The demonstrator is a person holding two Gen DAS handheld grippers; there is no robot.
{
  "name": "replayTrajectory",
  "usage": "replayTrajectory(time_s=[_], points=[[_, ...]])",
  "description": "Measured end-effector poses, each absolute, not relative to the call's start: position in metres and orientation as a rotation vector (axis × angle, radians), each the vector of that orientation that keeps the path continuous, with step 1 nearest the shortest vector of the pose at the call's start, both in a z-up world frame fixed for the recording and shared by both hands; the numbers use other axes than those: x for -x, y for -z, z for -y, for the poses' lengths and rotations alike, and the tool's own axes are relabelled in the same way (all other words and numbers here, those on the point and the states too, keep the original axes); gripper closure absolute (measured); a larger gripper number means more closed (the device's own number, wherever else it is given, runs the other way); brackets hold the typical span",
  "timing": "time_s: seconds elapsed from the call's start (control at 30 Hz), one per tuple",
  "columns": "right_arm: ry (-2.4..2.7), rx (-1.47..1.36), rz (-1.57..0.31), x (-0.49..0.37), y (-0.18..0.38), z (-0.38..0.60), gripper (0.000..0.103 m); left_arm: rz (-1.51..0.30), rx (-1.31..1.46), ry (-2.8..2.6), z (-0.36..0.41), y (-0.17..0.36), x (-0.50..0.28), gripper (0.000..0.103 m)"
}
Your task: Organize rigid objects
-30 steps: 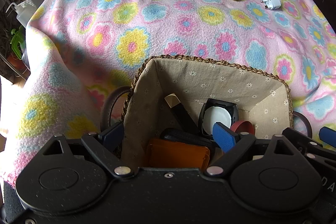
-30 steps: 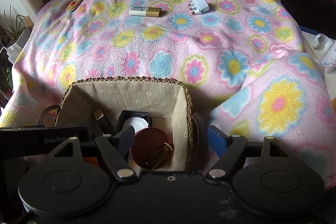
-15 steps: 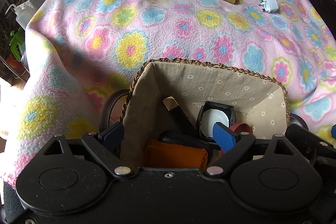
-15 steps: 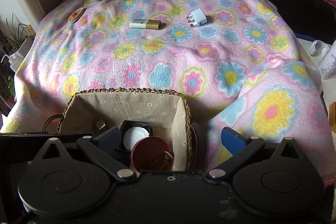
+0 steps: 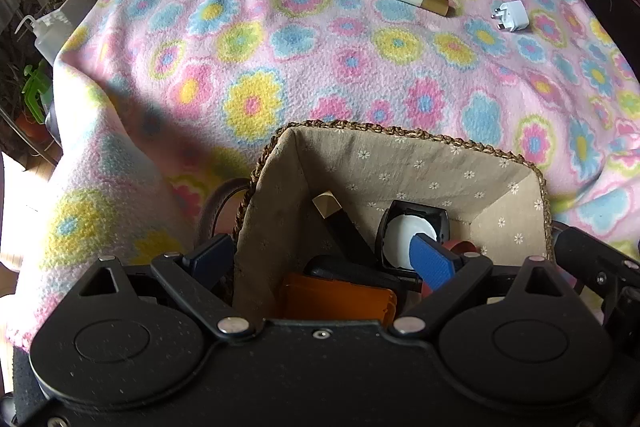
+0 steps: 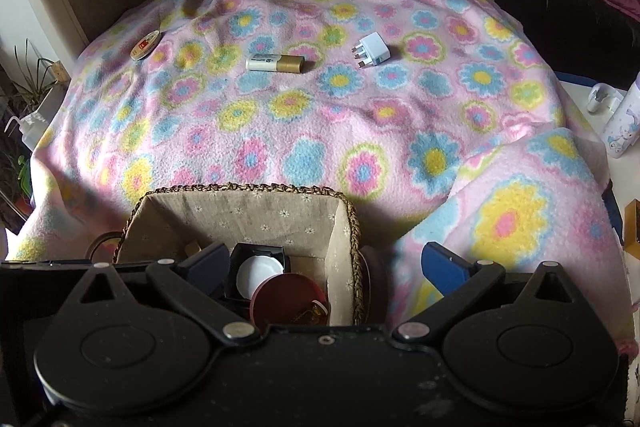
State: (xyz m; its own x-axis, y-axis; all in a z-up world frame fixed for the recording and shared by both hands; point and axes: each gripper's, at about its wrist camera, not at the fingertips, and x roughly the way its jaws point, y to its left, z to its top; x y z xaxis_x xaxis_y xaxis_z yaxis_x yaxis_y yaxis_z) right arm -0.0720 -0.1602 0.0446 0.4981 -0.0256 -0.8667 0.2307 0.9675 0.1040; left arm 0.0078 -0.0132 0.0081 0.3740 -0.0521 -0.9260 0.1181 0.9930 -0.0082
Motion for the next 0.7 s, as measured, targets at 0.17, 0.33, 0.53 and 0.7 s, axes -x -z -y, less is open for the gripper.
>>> replayTrajectory(time_s=[0.17, 0.33, 0.53, 0.7], points=[[0.185, -0.240, -0.994, 0.078, -0.047, 0.162, 0.000, -1.185, -0.073, 0.104, 0.014, -0.008, -0.007, 0.011], [0.204, -0.222, -0.990, 0.078, -0.049, 0.161, 0.000, -1.190, -0.082, 0.093, 0.014, -0.008, -0.006, 0.011], [0.220, -0.195, -0.982, 0.082, -0.052, 0.159, 0.000, -1.193, -0.078, 0.082, 0.012, -0.008, -0.006, 0.011], [0.213, -0.150, -0.966, 0.084, -0.054, 0.152, 0.000, -1.191, -0.084, 0.074, 0.013, -0.008, -0.006, 0.011]])
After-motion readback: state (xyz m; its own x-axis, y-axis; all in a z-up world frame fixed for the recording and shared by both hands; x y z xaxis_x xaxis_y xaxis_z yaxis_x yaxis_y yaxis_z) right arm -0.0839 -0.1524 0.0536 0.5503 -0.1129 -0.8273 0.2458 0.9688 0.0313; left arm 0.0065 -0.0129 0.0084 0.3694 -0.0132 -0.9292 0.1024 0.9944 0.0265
